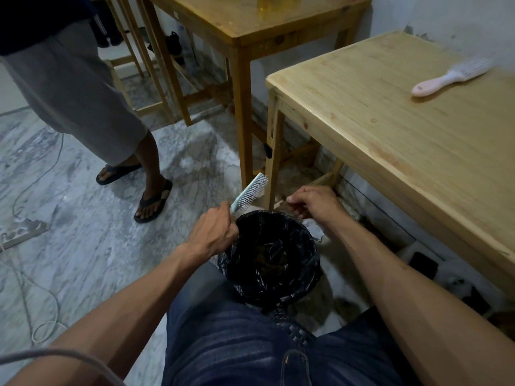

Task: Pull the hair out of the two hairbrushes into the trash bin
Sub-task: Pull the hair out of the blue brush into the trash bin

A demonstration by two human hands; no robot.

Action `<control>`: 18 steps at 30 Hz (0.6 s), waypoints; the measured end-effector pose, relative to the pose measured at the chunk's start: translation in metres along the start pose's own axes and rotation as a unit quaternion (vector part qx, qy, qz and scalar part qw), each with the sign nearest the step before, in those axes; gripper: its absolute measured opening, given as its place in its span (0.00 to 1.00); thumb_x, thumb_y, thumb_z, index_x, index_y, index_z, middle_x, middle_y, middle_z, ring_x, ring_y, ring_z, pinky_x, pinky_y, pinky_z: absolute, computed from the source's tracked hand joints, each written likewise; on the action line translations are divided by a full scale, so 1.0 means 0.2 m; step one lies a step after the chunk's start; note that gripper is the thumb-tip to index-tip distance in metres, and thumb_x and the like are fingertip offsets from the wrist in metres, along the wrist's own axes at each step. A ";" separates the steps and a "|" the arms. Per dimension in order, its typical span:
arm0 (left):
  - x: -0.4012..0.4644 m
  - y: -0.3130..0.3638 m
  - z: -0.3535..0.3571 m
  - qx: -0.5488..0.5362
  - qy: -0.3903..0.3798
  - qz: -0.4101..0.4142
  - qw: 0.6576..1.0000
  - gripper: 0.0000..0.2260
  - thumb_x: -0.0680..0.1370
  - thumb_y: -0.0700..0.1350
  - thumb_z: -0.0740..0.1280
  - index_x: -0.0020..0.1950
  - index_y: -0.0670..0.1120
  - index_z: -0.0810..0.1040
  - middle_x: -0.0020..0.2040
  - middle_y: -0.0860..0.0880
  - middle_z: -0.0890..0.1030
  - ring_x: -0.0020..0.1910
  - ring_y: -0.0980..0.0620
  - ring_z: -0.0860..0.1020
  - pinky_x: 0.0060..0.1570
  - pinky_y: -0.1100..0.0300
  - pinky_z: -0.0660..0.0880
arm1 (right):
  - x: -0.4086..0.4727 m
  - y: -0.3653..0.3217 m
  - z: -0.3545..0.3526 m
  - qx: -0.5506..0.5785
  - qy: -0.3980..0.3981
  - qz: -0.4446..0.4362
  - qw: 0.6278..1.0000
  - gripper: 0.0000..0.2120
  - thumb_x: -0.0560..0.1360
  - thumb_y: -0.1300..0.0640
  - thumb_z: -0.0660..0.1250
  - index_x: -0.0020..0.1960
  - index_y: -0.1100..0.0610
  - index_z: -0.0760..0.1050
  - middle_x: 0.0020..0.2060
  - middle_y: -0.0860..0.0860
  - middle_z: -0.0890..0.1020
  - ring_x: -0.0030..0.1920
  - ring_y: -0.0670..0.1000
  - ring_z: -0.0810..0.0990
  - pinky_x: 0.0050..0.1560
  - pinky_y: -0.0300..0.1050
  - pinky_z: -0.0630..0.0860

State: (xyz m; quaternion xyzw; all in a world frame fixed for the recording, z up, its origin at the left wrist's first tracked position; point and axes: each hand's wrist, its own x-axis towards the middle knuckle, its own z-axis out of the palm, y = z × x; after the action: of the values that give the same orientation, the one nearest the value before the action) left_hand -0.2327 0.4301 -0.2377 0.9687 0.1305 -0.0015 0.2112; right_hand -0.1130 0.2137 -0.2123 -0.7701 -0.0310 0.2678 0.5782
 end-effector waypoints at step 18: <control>-0.01 0.09 -0.09 0.001 0.008 0.103 0.995 0.06 0.80 0.46 0.61 0.53 0.45 0.70 0.34 0.50 0.74 0.28 0.49 0.72 0.28 0.56 0.63 | 0.02 -0.05 0.10 0.182 -0.112 0.014 0.977 0.46 0.67 0.66 0.69 0.81 0.50 0.57 0.58 0.62 0.81 0.48 0.57 0.86 0.40 0.45 0.81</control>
State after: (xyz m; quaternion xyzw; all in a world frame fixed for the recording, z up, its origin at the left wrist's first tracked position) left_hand -0.2297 0.4202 -0.2144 0.9771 0.0314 0.0284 0.2085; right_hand -0.1151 0.2357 -0.2076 -0.6177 -0.0351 0.3615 0.6975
